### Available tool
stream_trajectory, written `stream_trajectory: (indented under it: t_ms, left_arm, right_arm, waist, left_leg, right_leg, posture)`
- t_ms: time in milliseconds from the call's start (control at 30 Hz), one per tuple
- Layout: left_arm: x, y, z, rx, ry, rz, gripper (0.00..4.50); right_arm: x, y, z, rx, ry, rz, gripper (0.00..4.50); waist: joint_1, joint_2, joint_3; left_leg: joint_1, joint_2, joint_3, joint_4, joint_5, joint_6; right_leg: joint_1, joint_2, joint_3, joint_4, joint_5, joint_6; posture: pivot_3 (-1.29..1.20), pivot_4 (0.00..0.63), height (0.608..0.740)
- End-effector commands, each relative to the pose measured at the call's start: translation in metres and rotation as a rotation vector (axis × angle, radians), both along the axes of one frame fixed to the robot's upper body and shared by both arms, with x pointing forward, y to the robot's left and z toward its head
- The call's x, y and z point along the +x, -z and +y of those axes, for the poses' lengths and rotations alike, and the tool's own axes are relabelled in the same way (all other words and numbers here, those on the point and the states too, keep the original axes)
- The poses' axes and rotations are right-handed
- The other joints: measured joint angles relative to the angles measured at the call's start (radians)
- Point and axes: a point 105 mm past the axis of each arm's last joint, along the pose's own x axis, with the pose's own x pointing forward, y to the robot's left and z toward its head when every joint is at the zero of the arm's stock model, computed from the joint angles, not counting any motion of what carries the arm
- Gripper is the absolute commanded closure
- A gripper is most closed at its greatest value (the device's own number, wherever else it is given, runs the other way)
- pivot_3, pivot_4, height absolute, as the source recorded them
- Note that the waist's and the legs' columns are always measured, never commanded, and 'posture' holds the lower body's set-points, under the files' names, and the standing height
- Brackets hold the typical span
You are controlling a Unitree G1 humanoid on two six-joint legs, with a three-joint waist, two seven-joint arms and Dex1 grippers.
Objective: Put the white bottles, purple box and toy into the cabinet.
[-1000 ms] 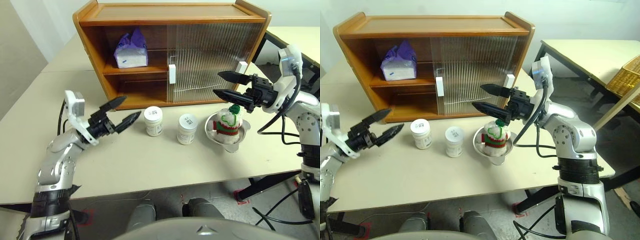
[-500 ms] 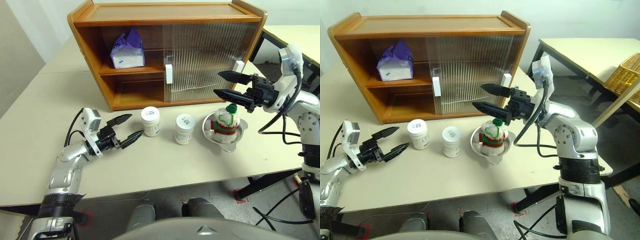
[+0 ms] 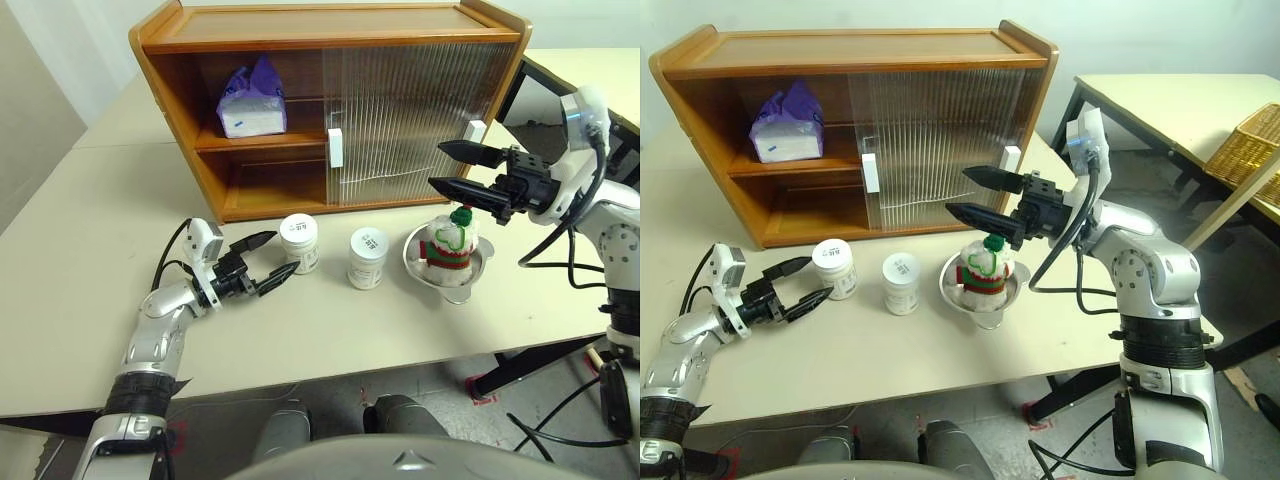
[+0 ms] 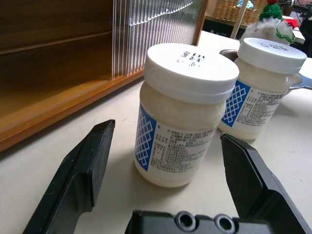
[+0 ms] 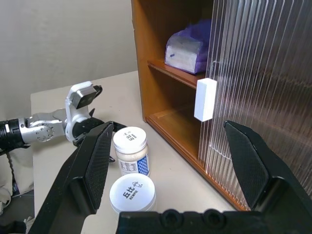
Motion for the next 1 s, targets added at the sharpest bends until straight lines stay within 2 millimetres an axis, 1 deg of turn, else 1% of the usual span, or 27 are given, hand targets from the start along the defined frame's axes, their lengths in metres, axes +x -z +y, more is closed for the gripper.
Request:
stream_trajectory:
  t_ms: [33,267,567,700,1000]
  left_arm:
    - [0.002,0.002,-0.007,0.015,0.021,-0.005,0.04]
    - [0.003,0.005,-0.015,0.045,0.057,-0.006,0.04]
    - [0.006,0.01,-0.015,0.051,0.046,0.006,0.04]
    - [0.007,0.016,-0.014,0.062,0.039,0.019,0.04]
    - [0.012,0.016,-0.016,0.049,0.032,0.019,0.04]
  right_arm:
    - [-0.002,-0.002,-0.003,-0.007,0.011,-0.005,0.0]
    - [-0.002,-0.003,-0.003,-0.005,0.014,-0.008,0.0]
    - [-0.003,-0.003,-0.004,-0.005,0.02,-0.01,0.0]
    - [-0.003,-0.003,-0.005,-0.004,0.025,-0.011,0.0]
    - [-0.002,-0.002,-0.005,-0.004,0.031,-0.011,0.0]
  waist:
    - [-0.001,0.0,0.0]
    - [-0.005,0.0,0.0]
    - [-0.007,0.0,0.0]
    - [-0.008,0.0,0.0]
    - [-0.015,0.0,0.0]
  left_leg:
    - [0.0,0.0,0.0,0.0,0.0,0.0]
    - [0.0,0.0,0.0,0.0,0.0,0.0]
    - [0.0,-0.001,0.0,0.0,0.0,0.0]
    - [0.0,-0.001,0.0,0.0,0.0,0.0]
    - [0.0,-0.001,0.0,0.0,0.0,0.0]
  right_leg:
    - [0.0,0.0,0.0,0.0,0.0,0.0]
    - [0.0,0.002,0.0,0.0,0.0,0.001]
    - [0.0,0.003,0.0,0.0,-0.001,0.002]
    - [0.0,0.003,0.0,0.0,-0.001,0.003]
    - [0.001,0.003,0.0,0.0,-0.001,0.003]
  posture:
    - [-0.1,0.025,0.74]
    - [-0.11,0.026,0.74]
    - [-0.11,0.026,0.74]
    - [-0.12,0.025,0.74]
    - [-0.13,0.021,0.74]
